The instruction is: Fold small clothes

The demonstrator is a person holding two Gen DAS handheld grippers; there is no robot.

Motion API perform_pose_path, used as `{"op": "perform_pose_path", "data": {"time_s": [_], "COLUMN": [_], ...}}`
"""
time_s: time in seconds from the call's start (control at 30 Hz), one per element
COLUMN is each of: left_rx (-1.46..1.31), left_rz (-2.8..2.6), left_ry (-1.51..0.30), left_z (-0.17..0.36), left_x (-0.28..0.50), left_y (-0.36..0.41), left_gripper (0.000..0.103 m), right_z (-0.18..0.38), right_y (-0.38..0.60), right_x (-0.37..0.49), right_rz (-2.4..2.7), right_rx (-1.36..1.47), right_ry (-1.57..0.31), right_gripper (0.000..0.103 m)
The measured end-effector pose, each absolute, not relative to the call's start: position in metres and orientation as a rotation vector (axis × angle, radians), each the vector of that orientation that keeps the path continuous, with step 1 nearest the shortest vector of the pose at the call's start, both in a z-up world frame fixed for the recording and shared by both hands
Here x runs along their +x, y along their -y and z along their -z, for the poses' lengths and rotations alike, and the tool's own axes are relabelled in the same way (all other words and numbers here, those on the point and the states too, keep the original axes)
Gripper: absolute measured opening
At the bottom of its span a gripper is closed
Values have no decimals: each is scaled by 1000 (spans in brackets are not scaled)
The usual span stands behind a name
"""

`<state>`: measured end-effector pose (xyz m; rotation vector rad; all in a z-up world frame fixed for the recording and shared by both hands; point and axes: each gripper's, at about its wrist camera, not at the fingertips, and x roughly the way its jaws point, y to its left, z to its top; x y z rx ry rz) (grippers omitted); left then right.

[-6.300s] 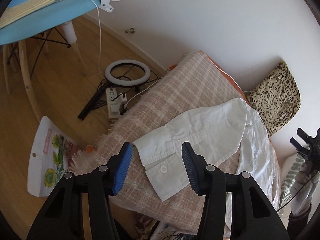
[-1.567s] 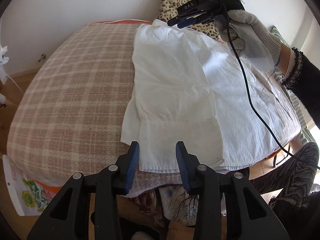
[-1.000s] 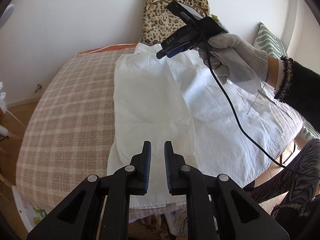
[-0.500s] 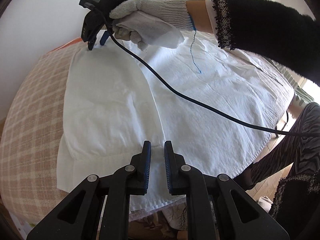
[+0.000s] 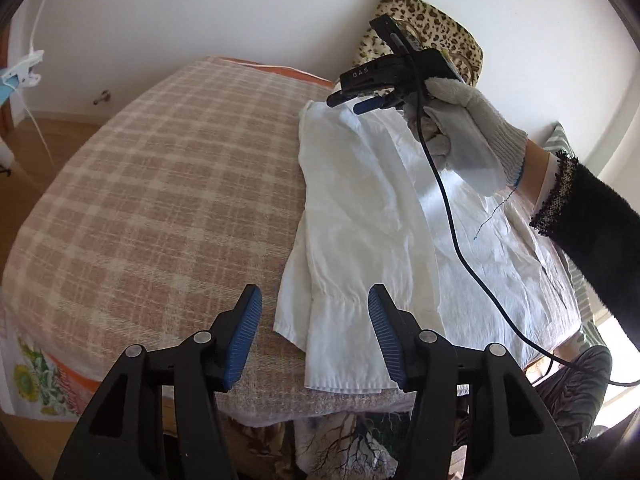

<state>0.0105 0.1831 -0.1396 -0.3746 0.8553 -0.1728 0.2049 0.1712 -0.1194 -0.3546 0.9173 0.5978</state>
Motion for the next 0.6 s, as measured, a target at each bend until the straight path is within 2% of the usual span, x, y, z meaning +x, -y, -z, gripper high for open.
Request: {"op": "perform_pose_path", "data": {"time_s": [0.13,0.23,0.37,0.5,0.6], "left_rx": [-407,-448,-481,-473,-460], "left_rz": [174,179,213,239,244], "left_ry": [-909,-910,-921,-927,-930], "left_z": [157,162,165,166,167], "left_x": [19,21,24,25,26], "left_y": [-184,-187,-188,-185,-181], "left_gripper": [54,51,38,20,15], "right_z": [119,123,131,135,141], "right_y": [-185,-203,-222,-233,-242], "right_x": [186,176,178,186,192], "right_rz": [-628,-599,-535,-476,-425], "right_rx": [-362,-410,-449,-431,-436], "right_ry": [-973,-982,-1006,-1017,-1021], "right_gripper": [64,67,67,68,68]}}
